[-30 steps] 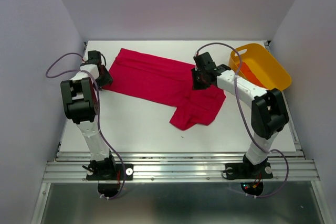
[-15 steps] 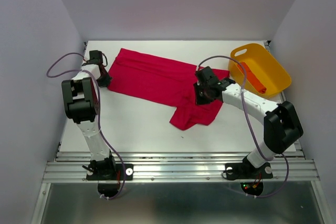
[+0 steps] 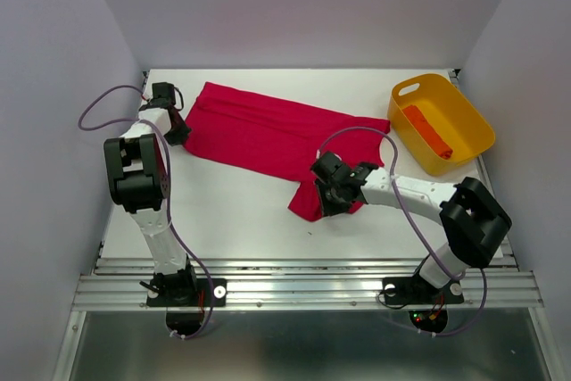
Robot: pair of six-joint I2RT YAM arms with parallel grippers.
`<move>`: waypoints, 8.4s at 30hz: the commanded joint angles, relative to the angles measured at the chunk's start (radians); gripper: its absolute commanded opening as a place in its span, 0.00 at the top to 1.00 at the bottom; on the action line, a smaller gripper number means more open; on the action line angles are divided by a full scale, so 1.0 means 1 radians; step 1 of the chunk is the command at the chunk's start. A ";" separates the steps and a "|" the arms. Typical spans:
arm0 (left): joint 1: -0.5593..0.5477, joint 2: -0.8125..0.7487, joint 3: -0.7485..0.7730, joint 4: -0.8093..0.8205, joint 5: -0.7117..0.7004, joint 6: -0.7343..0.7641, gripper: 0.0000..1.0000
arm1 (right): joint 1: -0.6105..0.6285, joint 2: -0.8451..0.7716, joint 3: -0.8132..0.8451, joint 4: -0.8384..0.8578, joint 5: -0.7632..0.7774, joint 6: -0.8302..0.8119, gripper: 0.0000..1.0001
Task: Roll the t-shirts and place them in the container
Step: Fold the T-shirt at the center of the board.
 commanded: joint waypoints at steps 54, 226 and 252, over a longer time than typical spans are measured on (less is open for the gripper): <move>-0.011 -0.066 0.004 -0.031 0.008 0.029 1.00 | 0.181 -0.026 0.072 -0.102 0.114 0.015 0.63; 0.037 -0.069 0.089 -0.049 0.003 -0.029 1.00 | -0.286 -0.040 0.399 0.013 0.315 -0.238 0.99; 0.037 0.007 -0.036 0.023 -0.023 -0.077 0.77 | -0.286 -0.040 0.386 0.013 0.304 -0.230 0.99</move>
